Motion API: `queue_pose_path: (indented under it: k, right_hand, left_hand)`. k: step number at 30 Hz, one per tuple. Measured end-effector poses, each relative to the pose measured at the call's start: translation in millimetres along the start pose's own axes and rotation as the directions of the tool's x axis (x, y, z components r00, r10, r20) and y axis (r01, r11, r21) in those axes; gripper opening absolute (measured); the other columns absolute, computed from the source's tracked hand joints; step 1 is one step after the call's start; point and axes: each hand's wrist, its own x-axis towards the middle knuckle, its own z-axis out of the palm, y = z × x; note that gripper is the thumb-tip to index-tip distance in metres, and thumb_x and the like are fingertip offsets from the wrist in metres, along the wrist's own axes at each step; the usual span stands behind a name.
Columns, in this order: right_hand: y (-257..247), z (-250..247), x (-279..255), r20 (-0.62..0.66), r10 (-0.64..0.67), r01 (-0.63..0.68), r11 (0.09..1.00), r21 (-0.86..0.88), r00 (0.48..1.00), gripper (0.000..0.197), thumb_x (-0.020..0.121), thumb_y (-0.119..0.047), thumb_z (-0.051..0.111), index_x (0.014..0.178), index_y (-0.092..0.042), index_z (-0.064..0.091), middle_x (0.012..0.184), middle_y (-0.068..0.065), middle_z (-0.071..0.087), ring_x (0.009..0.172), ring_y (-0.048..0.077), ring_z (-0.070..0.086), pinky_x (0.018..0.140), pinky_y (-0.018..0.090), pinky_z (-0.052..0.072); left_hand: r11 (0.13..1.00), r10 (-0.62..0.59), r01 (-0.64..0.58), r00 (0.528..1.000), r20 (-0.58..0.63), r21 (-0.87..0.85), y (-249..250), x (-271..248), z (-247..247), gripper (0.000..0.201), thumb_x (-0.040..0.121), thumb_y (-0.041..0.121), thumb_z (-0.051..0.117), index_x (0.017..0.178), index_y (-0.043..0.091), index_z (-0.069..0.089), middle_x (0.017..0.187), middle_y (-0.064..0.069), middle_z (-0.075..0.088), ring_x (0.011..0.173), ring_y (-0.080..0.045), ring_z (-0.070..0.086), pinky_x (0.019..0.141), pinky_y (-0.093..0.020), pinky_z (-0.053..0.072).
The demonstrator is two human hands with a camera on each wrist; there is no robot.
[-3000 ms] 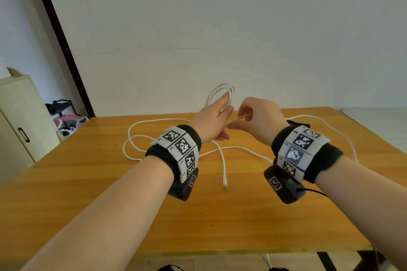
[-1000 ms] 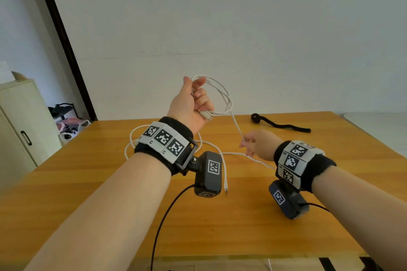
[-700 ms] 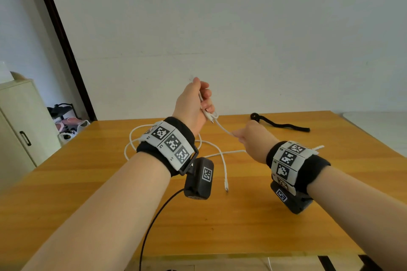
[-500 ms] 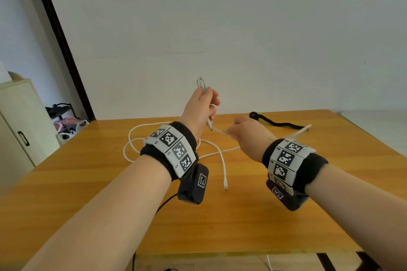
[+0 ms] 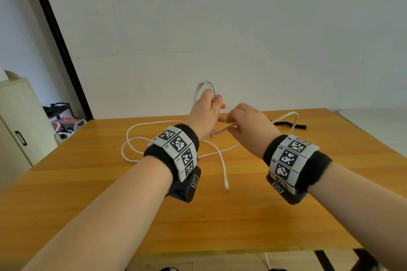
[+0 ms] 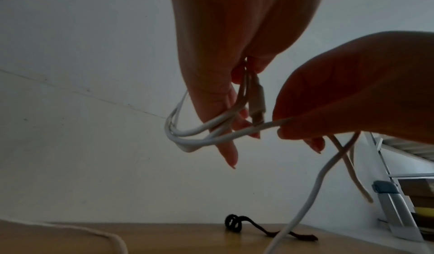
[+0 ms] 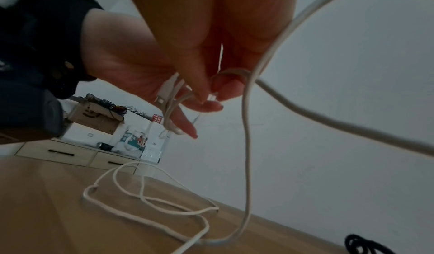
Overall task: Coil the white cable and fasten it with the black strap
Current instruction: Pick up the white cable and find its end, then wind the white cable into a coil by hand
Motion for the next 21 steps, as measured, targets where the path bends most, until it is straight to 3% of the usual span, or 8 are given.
queue_pose_path:
  k: [3, 6, 10, 16, 19, 21]
  right_hand:
    - [1, -6, 1, -0.033, 0.046, -0.05, 0.993, -0.11, 0.998, 0.03, 0.091, -0.038, 0.052, 0.111, -0.016, 0.054, 0.103, 0.002, 0.063, 0.09, 0.023, 0.063, 0.076, 0.034, 0.051]
    - [10, -8, 4, -0.072, 0.052, -0.067, 0.972, -0.227, 0.996, 0.03, 0.092, -0.043, 0.047, 0.109, -0.018, 0.054, 0.097, -0.001, 0.069, 0.092, 0.023, 0.062, 0.088, 0.032, 0.038]
    - [17, -5, 4, -0.131, 0.026, -0.064, 0.952, -0.3, 0.991, 0.018, 0.093, -0.032, 0.047, 0.101, -0.021, 0.059, 0.095, -0.003, 0.067, 0.105, 0.022, 0.049, 0.09, 0.033, 0.02]
    - [22, -7, 7, -0.212, 0.066, -0.12, 0.96, -0.255, 0.975, 0.02, 0.087, -0.025, 0.06, 0.094, -0.007, 0.066, 0.105, 0.011, 0.051, 0.103, 0.031, 0.042, 0.081, 0.036, 0.039]
    - [20, -10, 7, -0.207, 0.183, -0.211, 0.97, -0.119, 0.961, 0.027, 0.093, -0.03, 0.053, 0.104, -0.006, 0.056, 0.109, 0.014, 0.044, 0.091, 0.029, 0.05, 0.068, 0.037, 0.05]
    - [20, -9, 9, -0.167, 0.248, -0.252, 0.968, -0.006, 0.954, 0.032, 0.094, -0.033, 0.05, 0.115, -0.01, 0.05, 0.11, 0.013, 0.049, 0.089, 0.029, 0.056, 0.071, 0.04, 0.052]
  left_hand:
    - [0.999, -0.039, 0.039, 0.997, 0.061, 0.001, -2, -4, 3, 0.02, 0.101, 0.032, 0.028, 0.102, 0.014, 0.036, 0.109, -0.007, 0.059, 0.073, -0.028, 0.07, 0.062, -0.041, 0.058]
    - [0.998, -0.056, 0.052, 0.994, 0.094, 0.045, -4, -5, 2, 0.021, 0.101, 0.034, 0.027, 0.103, 0.014, 0.033, 0.1, -0.004, 0.059, 0.051, -0.022, 0.064, 0.041, -0.025, 0.051]
    - [0.99, -0.013, -0.004, 0.993, 0.121, 0.142, -5, -2, 2, 0.023, 0.102, 0.032, 0.026, 0.098, 0.011, 0.033, 0.095, -0.009, 0.063, 0.045, -0.018, 0.048, 0.047, -0.029, 0.045]
    - [0.992, -0.03, 0.01, 0.988, 0.154, 0.129, -7, -2, 2, 0.023, 0.102, 0.029, 0.026, 0.094, 0.011, 0.038, 0.077, -0.004, 0.059, 0.048, -0.015, 0.038, 0.046, -0.026, 0.036]
    - [0.991, -0.067, 0.046, 0.982, 0.177, 0.122, -7, -3, 0, 0.026, 0.102, 0.029, 0.028, 0.091, 0.012, 0.044, 0.069, -0.001, 0.055, 0.047, -0.015, 0.038, 0.046, -0.025, 0.036]
    - [0.99, -0.106, 0.083, 0.972, 0.211, 0.112, -6, -3, -1, 0.029, 0.101, 0.032, 0.03, 0.088, 0.014, 0.049, 0.064, 0.0, 0.048, 0.046, -0.014, 0.036, 0.044, -0.023, 0.034]
